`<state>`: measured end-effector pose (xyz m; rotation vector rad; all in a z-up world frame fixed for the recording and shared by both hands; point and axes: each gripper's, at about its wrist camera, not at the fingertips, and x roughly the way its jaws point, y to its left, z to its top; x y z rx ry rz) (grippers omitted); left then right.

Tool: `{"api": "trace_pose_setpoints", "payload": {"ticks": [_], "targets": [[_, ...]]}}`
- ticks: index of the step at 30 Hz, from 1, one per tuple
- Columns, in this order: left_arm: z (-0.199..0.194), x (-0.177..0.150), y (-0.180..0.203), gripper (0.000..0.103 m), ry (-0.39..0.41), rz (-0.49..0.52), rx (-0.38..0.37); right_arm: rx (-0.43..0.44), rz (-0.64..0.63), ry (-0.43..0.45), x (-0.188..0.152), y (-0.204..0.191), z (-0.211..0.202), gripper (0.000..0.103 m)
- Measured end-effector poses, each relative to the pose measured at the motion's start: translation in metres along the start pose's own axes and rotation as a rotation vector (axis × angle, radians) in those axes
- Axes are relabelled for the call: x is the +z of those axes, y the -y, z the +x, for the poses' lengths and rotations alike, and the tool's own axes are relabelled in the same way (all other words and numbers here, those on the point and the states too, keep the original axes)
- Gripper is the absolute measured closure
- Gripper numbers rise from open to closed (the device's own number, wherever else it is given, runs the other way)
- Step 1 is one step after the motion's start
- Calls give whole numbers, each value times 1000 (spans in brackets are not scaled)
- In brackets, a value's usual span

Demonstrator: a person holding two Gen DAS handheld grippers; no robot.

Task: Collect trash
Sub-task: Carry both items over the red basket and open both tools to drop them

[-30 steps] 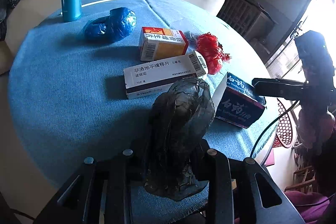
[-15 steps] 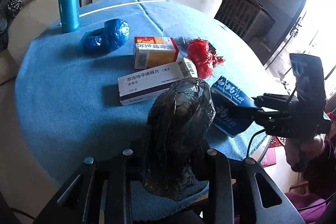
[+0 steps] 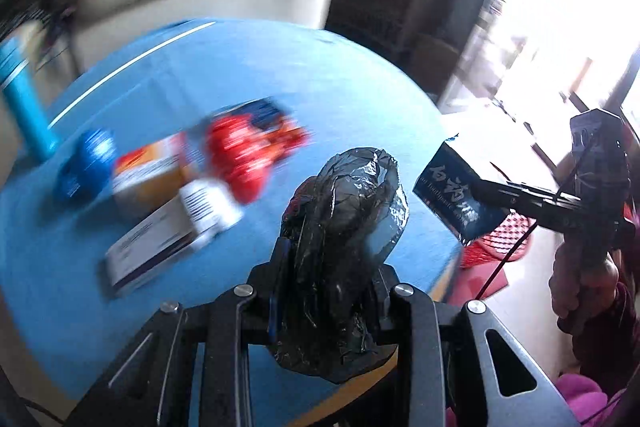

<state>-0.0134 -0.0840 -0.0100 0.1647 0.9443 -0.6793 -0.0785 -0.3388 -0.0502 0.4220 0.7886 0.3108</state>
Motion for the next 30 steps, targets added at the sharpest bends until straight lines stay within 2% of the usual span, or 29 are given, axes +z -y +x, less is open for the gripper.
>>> {"api": "trace_pose_setpoints", "payload": {"ticks": [8, 12, 16, 17, 18, 19, 20, 24, 30], "targets": [[62, 49, 101, 69, -65, 194, -156, -150, 221, 138, -19, 97, -84, 62], [89, 63, 146, 69, -92, 254, -214, -203, 311, 177, -38, 130, -113, 62], [111, 73, 189, 66, -113, 297, -250, -233, 373, 191, -53, 149, -124, 60], [116, 73, 198, 63, -118, 308, -252, -230, 401, 195, -58, 155, -127, 59], [122, 74, 206, 60, -126, 323, -251, -224, 430, 202, -63, 163, -130, 51], [128, 74, 212, 47, -135, 333, -242, -221, 457, 205, -67, 168, -132, 44], [132, 75, 216, 40, -141, 338, -225, -232, 485, 206, -74, 175, -135, 34], [132, 75, 218, 40, -138, 349, -221, -256, 572, 236, -90, 202, -142, 33], [104, 60, 197, 40, -104, 375, -190, -370, 694, 311, -93, 245, -152, 33]]}}
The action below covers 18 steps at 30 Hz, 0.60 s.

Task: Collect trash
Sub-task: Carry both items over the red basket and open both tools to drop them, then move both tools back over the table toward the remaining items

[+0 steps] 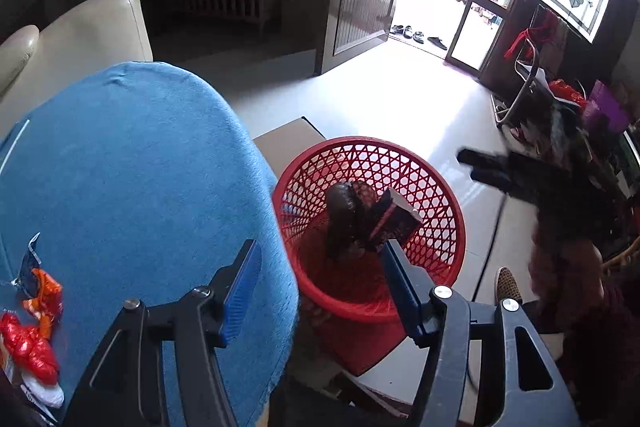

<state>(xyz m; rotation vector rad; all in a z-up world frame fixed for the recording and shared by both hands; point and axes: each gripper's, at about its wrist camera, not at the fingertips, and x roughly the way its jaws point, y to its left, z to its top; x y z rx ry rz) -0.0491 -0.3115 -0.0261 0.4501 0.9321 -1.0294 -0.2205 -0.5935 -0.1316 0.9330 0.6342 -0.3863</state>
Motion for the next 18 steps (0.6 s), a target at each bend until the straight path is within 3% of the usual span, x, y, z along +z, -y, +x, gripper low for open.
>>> {"api": "trace_pose_setpoints", "payload": {"ticks": [7, 11, 15, 18], "targets": [[-32, -27, -18, 39, 14, -27, 49, -90, 112, 3, 53, 2, 58, 33], [-50, -40, -33, 39, 33, -86, 84, -169, 106, -72, 76, -15, 102, 33], [-61, -53, -54, 39, 37, -155, 117, -264, 69, -166, 77, -25, 139, 33], [-67, -58, -70, 39, 41, -204, 130, -266, 81, -210, 66, -20, 146, 33]]}}
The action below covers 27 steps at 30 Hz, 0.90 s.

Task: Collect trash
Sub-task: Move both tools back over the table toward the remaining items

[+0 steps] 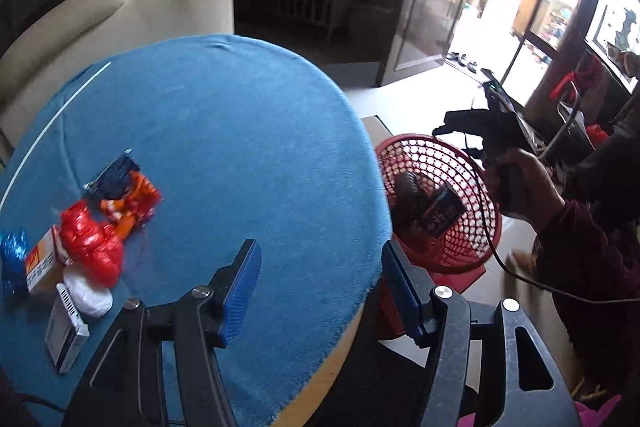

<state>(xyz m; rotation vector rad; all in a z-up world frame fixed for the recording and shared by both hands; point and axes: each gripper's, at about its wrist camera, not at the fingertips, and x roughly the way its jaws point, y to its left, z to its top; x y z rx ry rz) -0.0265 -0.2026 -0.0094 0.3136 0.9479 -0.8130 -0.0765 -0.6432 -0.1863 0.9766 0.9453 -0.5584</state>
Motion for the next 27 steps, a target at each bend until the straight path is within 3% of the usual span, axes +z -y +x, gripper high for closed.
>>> {"api": "trace_pose_setpoints", "payload": {"ticks": [8, 13, 16, 20, 23, 27], "targets": [[-3, 18, -13, 39, 28, -49, -6, 12, -4, -88, -11, 7, -5, 33], [-7, 11, -19, 39, 43, -49, -11, 31, 20, -81, -30, 6, -9, 33], [-13, 7, -25, 39, 58, -45, 3, 73, 46, -17, -30, 6, -20, 33], [-28, 2, -38, 39, 95, -59, 28, 85, 4, 198, -27, 1, -67, 33], [-34, -2, -50, 39, 113, -80, 50, 94, -96, 328, -35, -15, -109, 33], [-46, -10, -65, 39, 151, -95, 102, 125, -289, 414, -59, -52, -153, 33]]}}
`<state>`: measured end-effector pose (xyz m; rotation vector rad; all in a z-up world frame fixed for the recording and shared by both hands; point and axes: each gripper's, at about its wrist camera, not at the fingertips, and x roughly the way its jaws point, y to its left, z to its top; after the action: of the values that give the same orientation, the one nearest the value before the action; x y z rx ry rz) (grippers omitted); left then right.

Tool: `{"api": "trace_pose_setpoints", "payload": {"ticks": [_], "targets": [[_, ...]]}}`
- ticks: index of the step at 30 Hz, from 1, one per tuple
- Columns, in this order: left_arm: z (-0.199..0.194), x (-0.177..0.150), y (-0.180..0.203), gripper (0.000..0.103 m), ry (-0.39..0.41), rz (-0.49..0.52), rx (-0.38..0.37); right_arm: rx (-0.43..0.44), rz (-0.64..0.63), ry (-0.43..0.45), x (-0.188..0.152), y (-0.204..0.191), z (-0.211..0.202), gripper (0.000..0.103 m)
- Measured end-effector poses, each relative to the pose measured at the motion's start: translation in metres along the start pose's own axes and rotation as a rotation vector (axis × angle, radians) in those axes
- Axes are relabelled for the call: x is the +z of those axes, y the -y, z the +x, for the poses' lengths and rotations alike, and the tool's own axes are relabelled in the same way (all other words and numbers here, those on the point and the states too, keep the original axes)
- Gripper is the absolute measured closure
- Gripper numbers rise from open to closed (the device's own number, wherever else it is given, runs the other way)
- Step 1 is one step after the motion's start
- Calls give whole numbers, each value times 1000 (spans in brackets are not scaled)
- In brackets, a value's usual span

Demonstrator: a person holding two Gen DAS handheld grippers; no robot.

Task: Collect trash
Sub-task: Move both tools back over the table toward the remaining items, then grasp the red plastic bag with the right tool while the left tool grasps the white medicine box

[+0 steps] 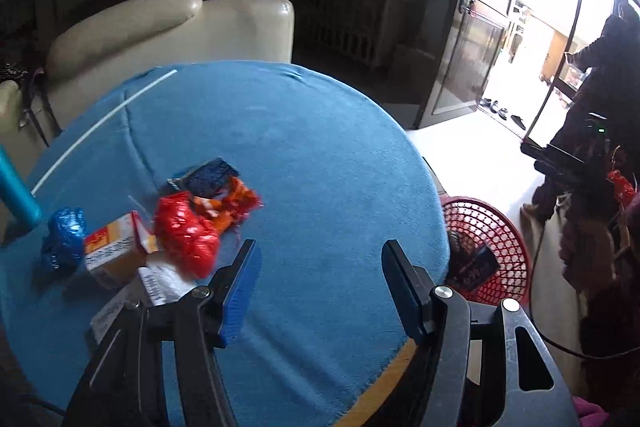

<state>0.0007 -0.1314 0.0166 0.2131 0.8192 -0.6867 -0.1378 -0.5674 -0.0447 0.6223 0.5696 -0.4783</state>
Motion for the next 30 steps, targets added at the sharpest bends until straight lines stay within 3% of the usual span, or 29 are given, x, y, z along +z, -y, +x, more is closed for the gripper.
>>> {"api": "trace_pose_setpoints", "payload": {"ticks": [8, 15, 22, 30], "targets": [[-46, -8, -45, 39, 124, -42, 129, 247, -188, -64, -21, -104, -22, 33], [-80, -31, -87, 38, 165, -113, 212, 435, -326, -173, -60, -196, -23, 33], [-96, -49, -118, 34, 169, -178, 274, 505, -412, -204, -88, -240, -37, 32], [-105, -72, -147, 32, 160, -237, 318, 581, -378, -318, -103, -269, -35, 32]]}}
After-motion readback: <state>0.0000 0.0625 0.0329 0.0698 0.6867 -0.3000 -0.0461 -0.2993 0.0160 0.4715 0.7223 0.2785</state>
